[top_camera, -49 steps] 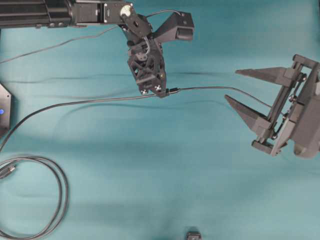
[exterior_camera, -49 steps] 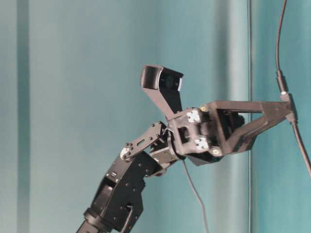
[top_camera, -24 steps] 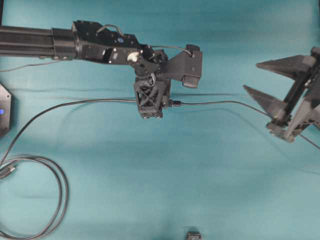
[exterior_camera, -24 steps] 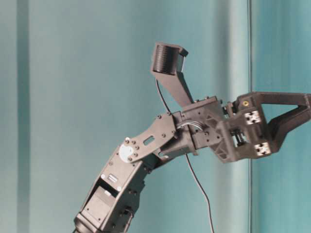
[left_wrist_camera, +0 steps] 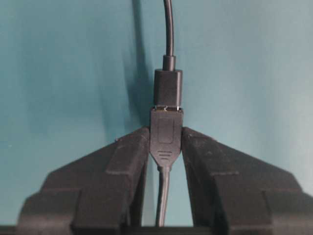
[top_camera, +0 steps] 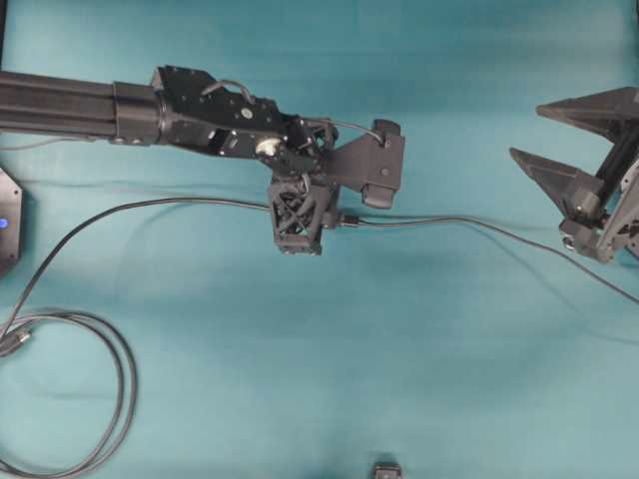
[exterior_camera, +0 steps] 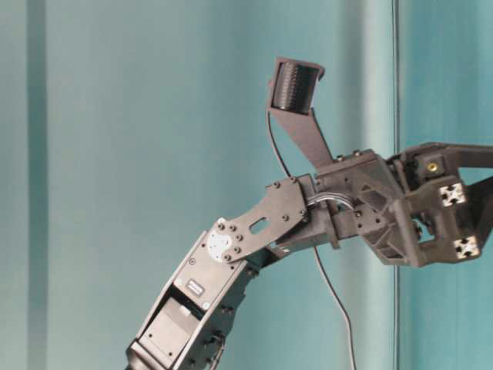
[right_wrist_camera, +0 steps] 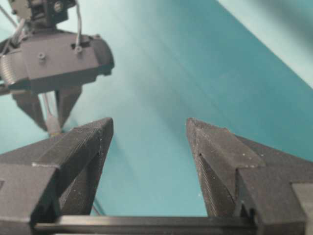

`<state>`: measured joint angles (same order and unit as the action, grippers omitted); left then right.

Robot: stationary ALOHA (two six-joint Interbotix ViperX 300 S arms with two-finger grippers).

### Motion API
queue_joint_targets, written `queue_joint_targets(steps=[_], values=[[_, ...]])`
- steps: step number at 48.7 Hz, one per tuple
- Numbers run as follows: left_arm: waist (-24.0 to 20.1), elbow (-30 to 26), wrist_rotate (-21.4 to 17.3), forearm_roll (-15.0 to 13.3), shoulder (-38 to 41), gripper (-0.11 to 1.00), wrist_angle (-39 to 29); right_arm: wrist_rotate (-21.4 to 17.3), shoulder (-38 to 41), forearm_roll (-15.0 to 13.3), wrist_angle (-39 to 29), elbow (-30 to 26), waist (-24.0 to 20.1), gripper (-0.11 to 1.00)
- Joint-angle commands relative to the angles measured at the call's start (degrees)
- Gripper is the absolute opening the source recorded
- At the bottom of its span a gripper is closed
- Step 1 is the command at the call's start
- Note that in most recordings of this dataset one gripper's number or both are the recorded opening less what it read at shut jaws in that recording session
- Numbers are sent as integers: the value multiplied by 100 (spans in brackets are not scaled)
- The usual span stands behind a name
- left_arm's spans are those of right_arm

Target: Insert the USB using both arms.

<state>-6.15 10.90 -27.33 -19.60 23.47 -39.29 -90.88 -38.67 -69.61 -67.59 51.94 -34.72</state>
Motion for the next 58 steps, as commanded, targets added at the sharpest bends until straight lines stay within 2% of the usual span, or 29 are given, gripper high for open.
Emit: queue_joint_targets(steps=[1, 7, 10, 17, 24, 33, 40, 45, 53, 58], values=[[26, -62, 193, 18, -88, 32, 35, 9, -9, -26, -18, -70, 9, 68], [26, -62, 404, 18, -79, 69, 35, 9, -9, -18, -18, -70, 9, 68], [26, -62, 413, 26, -88, 81, 35, 9, -18, -26, -18, -79, 9, 68], [26, -79, 422, 18, -264, 78, 26, 9, -141, -26, -18, -88, 9, 69], [44, -26, 439, 18, -940, 78, 97, 70, -580, -26, 9, -97, 9, 69], [132, 483, 457, 9, -1995, 78, 782, 483, -1380, -62, 387, -18, 9, 69], [299, 1151, 466, 0, -2804, 78, 1749, 861, -1758, -299, 686, 53, 9, 69], [369, 1802, 466, -9, -3516, 78, 2830, 1046, -1775, -519, 940, 105, 18, 69], [483, 2900, 457, -35, -4632, 78, 4693, 1107, -1775, -800, 1204, 211, 176, 69], [580, 3489, 439, -35, -5370, 78, 5221, 1125, -1775, -984, 1266, 237, 396, 69]])
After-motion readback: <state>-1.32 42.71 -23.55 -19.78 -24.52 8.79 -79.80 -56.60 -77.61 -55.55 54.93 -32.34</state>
